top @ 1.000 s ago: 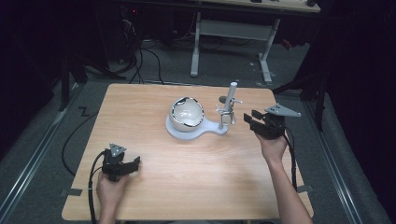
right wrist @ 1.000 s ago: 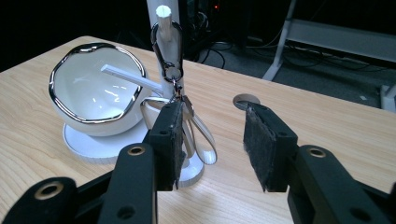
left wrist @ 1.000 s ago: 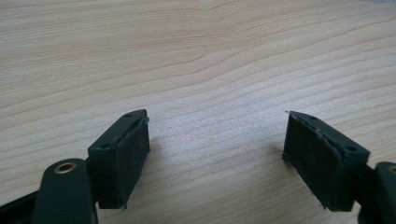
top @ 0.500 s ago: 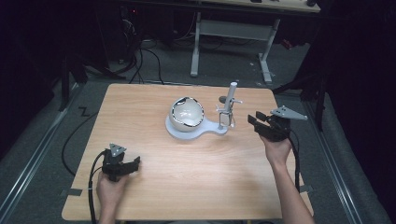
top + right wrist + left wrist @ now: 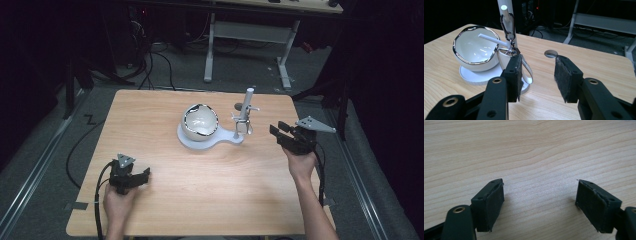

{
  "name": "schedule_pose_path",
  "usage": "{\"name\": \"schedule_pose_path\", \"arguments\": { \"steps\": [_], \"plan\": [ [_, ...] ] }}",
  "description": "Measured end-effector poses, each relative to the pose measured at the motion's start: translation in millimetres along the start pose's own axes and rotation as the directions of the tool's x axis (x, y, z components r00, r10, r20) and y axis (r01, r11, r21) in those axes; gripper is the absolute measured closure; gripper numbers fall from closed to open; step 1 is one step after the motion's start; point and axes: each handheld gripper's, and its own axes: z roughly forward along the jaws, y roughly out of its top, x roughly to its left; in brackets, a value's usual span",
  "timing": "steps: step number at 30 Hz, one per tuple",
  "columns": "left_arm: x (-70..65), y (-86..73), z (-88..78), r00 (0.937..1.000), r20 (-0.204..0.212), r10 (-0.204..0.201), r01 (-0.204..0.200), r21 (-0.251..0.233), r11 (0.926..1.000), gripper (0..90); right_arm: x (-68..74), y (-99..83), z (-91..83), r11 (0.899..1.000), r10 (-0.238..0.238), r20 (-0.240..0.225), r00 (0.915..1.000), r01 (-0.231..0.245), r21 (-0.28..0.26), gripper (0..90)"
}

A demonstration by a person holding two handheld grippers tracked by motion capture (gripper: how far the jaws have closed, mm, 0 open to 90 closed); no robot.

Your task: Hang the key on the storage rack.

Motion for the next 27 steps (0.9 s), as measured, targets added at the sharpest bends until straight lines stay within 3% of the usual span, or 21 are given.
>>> {"name": "schedule_pose_path", "arguments": {
  "steps": [27],
  "plan": [
    [-0.1, 0.0, 0.0, 1.0000, -0.001, 0.000, 0.000, 0.000, 1.0000, 23.0, -9.4, -15.4, -21.6, 0.999, 0.032, 0.005, 0.9995, -0.032, -0.011, 58.9]
  ]
}}
